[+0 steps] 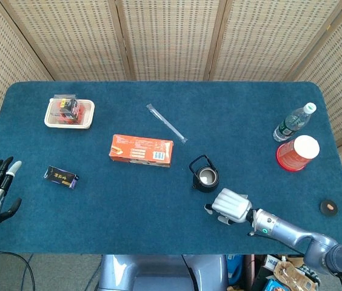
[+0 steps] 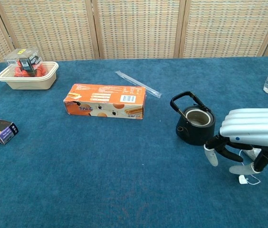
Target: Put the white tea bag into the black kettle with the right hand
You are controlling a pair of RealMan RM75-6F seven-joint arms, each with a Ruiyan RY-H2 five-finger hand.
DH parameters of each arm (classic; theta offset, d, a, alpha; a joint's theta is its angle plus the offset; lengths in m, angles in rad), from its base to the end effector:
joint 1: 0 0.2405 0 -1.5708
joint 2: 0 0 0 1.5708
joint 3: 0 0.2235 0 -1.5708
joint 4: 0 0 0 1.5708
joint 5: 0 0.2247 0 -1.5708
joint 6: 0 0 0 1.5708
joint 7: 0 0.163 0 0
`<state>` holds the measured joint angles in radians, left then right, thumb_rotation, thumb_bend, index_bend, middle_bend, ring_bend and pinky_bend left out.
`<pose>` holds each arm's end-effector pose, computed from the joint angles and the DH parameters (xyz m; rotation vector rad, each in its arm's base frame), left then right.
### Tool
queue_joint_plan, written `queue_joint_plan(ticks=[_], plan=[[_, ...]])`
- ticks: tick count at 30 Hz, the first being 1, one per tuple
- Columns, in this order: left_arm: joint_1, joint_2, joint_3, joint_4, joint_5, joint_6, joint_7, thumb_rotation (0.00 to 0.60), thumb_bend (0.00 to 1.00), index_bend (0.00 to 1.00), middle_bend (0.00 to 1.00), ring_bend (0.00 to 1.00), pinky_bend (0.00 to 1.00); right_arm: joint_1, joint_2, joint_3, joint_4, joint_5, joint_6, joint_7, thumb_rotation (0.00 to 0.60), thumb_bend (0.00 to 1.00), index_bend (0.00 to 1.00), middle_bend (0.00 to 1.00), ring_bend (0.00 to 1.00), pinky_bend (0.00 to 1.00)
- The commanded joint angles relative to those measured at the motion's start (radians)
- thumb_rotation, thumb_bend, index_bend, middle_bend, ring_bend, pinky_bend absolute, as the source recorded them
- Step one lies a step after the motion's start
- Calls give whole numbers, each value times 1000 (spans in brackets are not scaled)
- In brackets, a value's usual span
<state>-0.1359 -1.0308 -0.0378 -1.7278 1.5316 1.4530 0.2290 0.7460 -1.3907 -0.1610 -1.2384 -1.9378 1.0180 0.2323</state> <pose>-0.2597 0.2079 0.1370 -1.5300 -0.7245 -0.7866 -0.1905 -0.2825 -0.0308 2.5096 -0.5887 0.8418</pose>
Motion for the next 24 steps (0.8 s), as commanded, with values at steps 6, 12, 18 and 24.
queue_joint_plan(ticks=[6, 12, 18, 24], plan=[[-2, -2, 1, 2, -4, -3, -1, 600, 366, 23, 0, 0, 0, -6, -25, -23, 48, 1, 14, -37, 600, 530, 488, 773, 801, 878], [-2, -2, 1, 1, -3, -3, -1, 600, 367, 23, 0, 0, 0, -11, -31, -33, 61, 2, 28, -42, 600, 530, 488, 773, 801, 878], [-2, -3, 3, -5, -1, -1, 5, 600, 367, 23, 0, 0, 0, -25, -39, -48, 85, 8, 46, -53, 600, 530, 494, 773, 801, 878], [-2, -2, 4, -10, 2, 1, 10, 600, 367, 23, 0, 0, 0, -35, -48, -60, 102, 15, 52, -57, 600, 530, 505, 773, 801, 878]])
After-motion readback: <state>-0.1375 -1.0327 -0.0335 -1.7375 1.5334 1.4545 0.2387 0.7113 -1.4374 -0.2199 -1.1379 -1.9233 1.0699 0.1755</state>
